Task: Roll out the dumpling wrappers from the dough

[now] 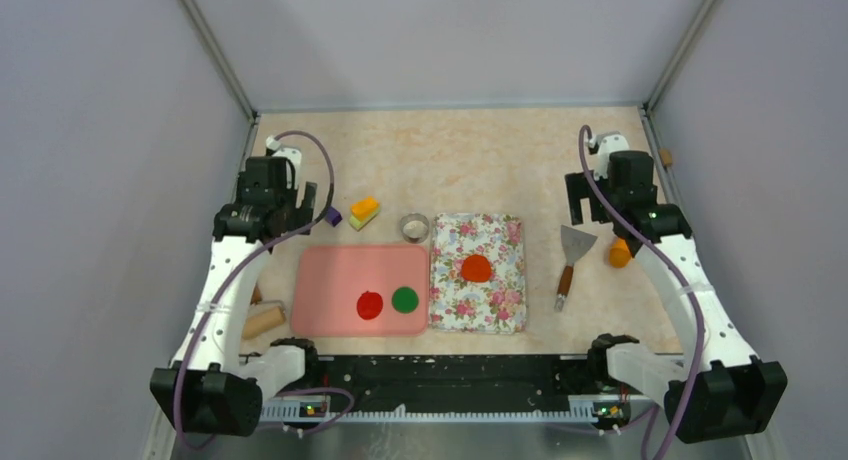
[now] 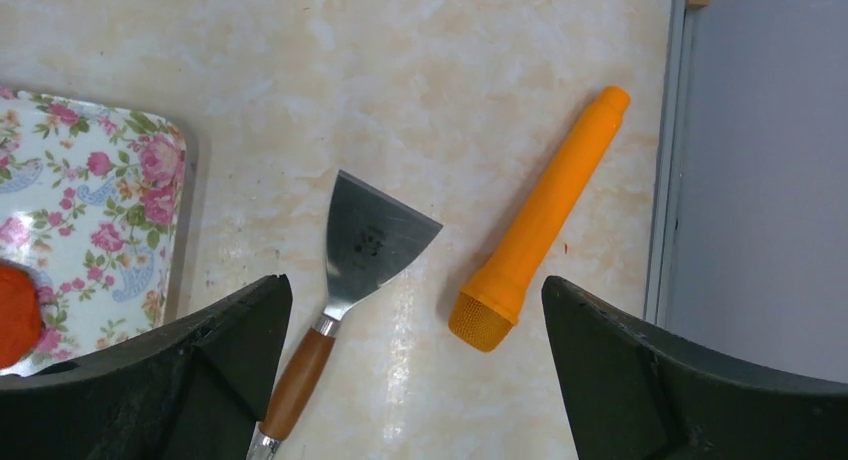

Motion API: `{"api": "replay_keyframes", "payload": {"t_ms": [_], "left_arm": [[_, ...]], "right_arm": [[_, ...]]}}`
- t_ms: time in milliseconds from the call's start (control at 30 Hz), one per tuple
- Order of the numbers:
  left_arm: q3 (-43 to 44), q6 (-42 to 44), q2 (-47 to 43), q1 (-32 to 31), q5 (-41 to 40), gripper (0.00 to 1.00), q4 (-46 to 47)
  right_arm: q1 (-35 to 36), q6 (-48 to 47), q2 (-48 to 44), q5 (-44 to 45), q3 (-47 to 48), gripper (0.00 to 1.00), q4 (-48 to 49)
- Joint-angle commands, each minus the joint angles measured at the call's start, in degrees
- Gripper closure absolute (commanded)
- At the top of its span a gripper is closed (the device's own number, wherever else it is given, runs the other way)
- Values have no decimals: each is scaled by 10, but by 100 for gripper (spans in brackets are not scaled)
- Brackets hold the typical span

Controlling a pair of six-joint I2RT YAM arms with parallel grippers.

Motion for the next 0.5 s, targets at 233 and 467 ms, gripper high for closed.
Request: {"api": "replay_keyframes", "payload": {"t_ms": [233,467], "left_arm": [[-76,17,12,29,37,1,-120],[-57,7,38,94,55,1,-104]], "right_arm": [[-3,-58,-15,-135,95,4,-101],[-3,-48,-10,-165,111,7,-110]]}}
